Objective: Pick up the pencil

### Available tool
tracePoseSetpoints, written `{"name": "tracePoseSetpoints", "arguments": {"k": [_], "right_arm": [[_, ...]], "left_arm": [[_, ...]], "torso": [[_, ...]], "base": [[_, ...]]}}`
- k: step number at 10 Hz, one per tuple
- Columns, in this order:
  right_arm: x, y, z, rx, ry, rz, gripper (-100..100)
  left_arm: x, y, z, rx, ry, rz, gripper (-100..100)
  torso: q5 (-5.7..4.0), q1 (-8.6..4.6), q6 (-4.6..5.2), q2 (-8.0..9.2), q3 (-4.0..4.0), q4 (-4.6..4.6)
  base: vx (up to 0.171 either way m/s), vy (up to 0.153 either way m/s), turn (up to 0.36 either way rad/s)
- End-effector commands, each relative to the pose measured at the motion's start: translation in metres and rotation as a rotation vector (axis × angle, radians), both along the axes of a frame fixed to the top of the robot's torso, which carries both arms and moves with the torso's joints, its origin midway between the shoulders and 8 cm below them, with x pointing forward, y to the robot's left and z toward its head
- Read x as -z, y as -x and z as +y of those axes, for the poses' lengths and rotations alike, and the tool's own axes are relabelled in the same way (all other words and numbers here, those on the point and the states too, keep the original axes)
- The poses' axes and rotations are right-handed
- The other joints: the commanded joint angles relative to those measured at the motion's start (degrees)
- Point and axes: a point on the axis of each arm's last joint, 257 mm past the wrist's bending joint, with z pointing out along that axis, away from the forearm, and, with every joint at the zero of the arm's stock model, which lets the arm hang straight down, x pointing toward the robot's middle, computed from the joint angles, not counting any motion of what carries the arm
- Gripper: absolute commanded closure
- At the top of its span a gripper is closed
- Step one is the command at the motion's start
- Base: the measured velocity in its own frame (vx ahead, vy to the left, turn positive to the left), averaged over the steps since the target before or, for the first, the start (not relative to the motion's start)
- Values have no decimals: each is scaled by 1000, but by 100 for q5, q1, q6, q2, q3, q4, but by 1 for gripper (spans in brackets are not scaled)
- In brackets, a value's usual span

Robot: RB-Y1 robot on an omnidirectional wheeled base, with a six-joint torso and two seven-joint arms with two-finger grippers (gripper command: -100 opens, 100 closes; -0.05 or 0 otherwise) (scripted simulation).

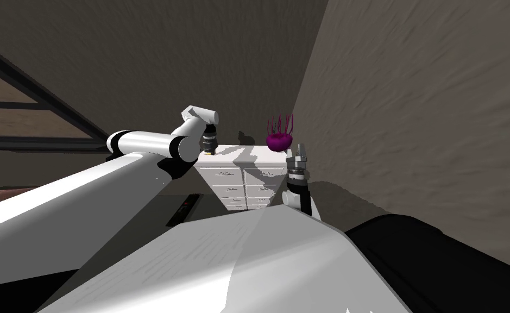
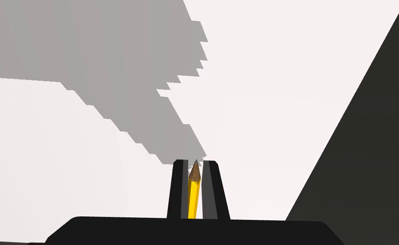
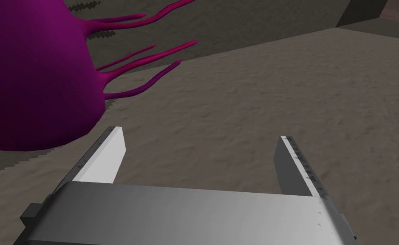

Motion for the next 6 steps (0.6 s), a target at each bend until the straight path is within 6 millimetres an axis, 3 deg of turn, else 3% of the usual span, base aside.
{"name": "tracePoseSetpoints", "arguments": {"k": [1, 2, 3, 5, 6], "right_arm": [[0, 0, 0, 0, 0, 0, 0], [0, 0, 0, 0, 0, 0, 0], [0, 0, 0, 0, 0, 0, 0], [0, 0, 0, 0, 0, 0, 0], [0, 0, 0, 0, 0, 0, 0]], "left_arm": [[0, 0, 0, 0, 0, 0, 100], [0, 0, 0, 0, 0, 0, 0], [-14, 3, -3, 1, 1, 0, 100], [-13, 4, -2, 1, 1, 2, 100], [-14, 4, -2, 1, 1, 1, 0]], "torso": [[0, 0, 0, 0, 0, 0], [0, 0, -1, 0, 0, 0], [0, 0, -1, 0, 0, 0], [-2, -5, -1, 2, 3, 3], [0, -3, -2, 1, 0, 0]], "base": [[0, 0, 0], [0, 0, 0], [5, -4, -3], [8, -2, -1], [0, 0, 0]]}}
